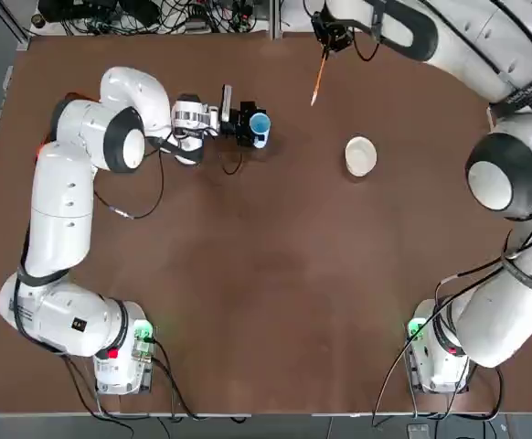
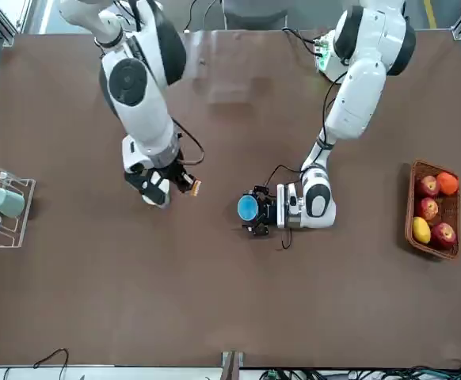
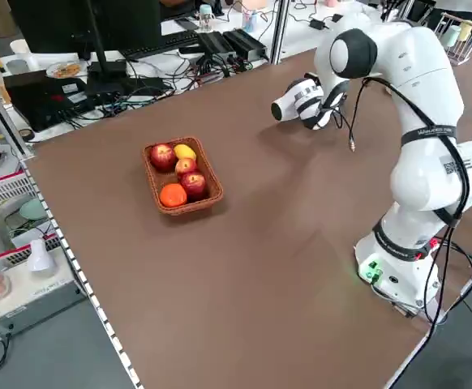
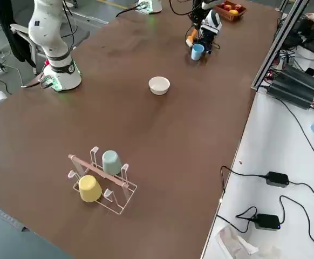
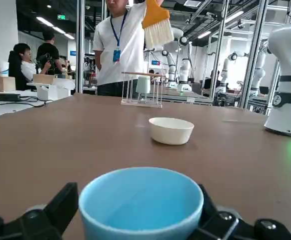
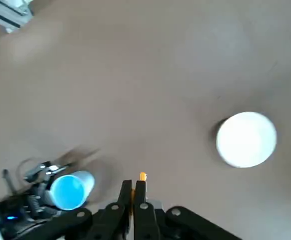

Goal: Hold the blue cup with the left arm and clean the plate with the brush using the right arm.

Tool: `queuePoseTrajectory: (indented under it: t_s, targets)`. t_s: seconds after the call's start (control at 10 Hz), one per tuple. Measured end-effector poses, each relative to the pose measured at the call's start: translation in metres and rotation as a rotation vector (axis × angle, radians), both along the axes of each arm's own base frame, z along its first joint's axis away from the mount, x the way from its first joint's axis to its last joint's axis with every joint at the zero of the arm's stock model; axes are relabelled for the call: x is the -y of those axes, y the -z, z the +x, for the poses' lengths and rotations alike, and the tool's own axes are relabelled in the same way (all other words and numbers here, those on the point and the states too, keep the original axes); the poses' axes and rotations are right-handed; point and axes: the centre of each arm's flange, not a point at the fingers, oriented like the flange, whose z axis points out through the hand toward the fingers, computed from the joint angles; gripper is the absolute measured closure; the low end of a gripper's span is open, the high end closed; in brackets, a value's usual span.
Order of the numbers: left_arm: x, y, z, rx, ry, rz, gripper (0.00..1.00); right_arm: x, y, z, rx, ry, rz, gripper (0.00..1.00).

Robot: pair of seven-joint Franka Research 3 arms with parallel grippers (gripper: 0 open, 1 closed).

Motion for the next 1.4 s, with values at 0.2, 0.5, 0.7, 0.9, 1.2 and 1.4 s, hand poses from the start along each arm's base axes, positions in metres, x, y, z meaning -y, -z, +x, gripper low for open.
queuePoseTrajectory:
  t_s: [0.2,0.5,0.7,0.9,1.2,1.4]
  targets:
    - [0.001,-0.004,-0.001,0.001,0.002,-0.003,0.0,0.045,0.001,-0.002,-0.028,-0.038,0.006,0.95]
    - [0.002,-0.012,-0.002,0.006,0.006,-0.008,0.0,0.102,0.011,0.002,-0.07,-0.087,0.063,0.95]
    - [0.002,-0.019,-0.003,0.01,0.008,-0.01,0.0,0.153,0.027,0.009,-0.1,-0.143,0.145,0.95]
    - [0.001,-0.027,-0.005,0.011,0.009,-0.011,0.0,0.214,0.04,0.013,-0.104,-0.187,0.234,0.95]
    - [-0.002,-0.041,-0.009,0.016,0.009,-0.01,0.0,0.266,0.074,0.004,-0.101,-0.256,0.368,0.95]
    - [-0.016,-0.056,-0.008,0.02,-0.008,-0.011,0.0,0.302,0.111,-0.007,-0.06,-0.307,0.46,0.95]
